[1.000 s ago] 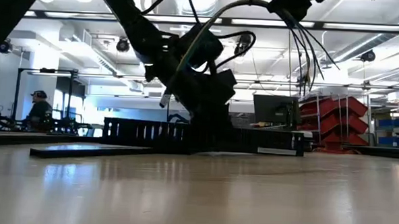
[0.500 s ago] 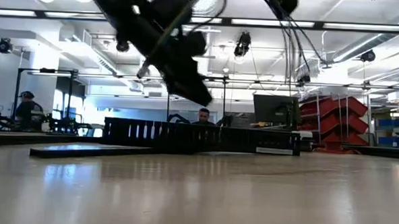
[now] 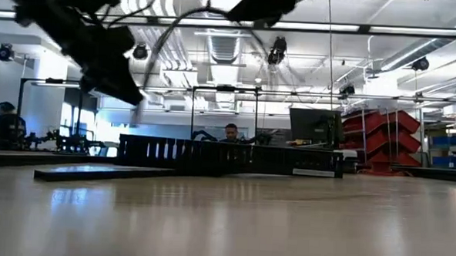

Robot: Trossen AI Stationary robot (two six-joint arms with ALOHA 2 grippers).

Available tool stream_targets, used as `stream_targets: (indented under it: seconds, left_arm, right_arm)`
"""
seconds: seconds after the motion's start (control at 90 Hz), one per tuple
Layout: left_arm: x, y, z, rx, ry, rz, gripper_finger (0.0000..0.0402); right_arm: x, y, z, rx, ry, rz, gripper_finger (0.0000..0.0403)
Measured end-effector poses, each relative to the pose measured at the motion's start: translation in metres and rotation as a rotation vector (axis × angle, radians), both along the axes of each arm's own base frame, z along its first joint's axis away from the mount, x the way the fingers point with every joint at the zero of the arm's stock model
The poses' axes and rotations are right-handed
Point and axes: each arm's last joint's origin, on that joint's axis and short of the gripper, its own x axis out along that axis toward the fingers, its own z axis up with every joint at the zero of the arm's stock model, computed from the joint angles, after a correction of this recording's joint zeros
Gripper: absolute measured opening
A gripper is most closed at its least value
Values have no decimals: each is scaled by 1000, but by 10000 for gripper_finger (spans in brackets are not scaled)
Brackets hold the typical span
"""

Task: Ziptie cables
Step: Put the ziptied cable wires in a black cable duct

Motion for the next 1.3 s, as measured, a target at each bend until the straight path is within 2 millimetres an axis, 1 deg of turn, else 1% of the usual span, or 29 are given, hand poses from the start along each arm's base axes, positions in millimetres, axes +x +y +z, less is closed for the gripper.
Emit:
stream_targets:
  seconds: [0.056, 0.156, 0.256, 0.356, 0.456, 0.5, 0.589, 0.667, 0.722, 0.911, 1.089, 1.3]
  left_arm:
    - [-9, -1, -3, -3, -30, 7, 103]
    - [-18, -3, -9, -13, -75, 11, 93]
    - [-24, -4, -14, -30, -95, 14, 84]
    - [-26, -4, -20, -44, -91, 7, 77]
    - [-24, -4, -20, -46, -101, 2, 72]
    - [-24, -4, -22, -44, -94, 0, 71]
    - [-20, -4, -20, -24, -117, -13, 67]
    - [-18, -3, -16, -3, -146, -26, 63]
    - [-16, -3, -14, 3, -148, -31, 62]
    - [-10, -3, -2, 18, -169, -54, 65]
    - [-7, -3, -5, 28, -132, -73, 65]
    - [-5, -2, -6, 32, -113, -77, 63]
  right_arm:
    - [13, -5, 3, -16, 7, 0, 0]
    - [28, -15, -1, -43, 98, -8, 0]
    - [35, -26, -15, -48, 237, -39, 0]
    - [33, -38, -27, -63, 369, -79, 0]
    - [23, -51, -37, -70, 513, -121, 0]
    - [21, -57, -41, -67, 547, -135, 0]
    - [11, -66, -48, -62, 664, -148, 0]
    - [9, -72, -52, -73, 701, -146, 0]
    - [6, -75, -58, -82, 757, -138, 0]
    - [11, -78, -82, -74, 832, -133, 0]
    - [16, -79, -105, -37, 892, -180, 0]
    - [18, -81, -121, -12, 939, -216, 0]
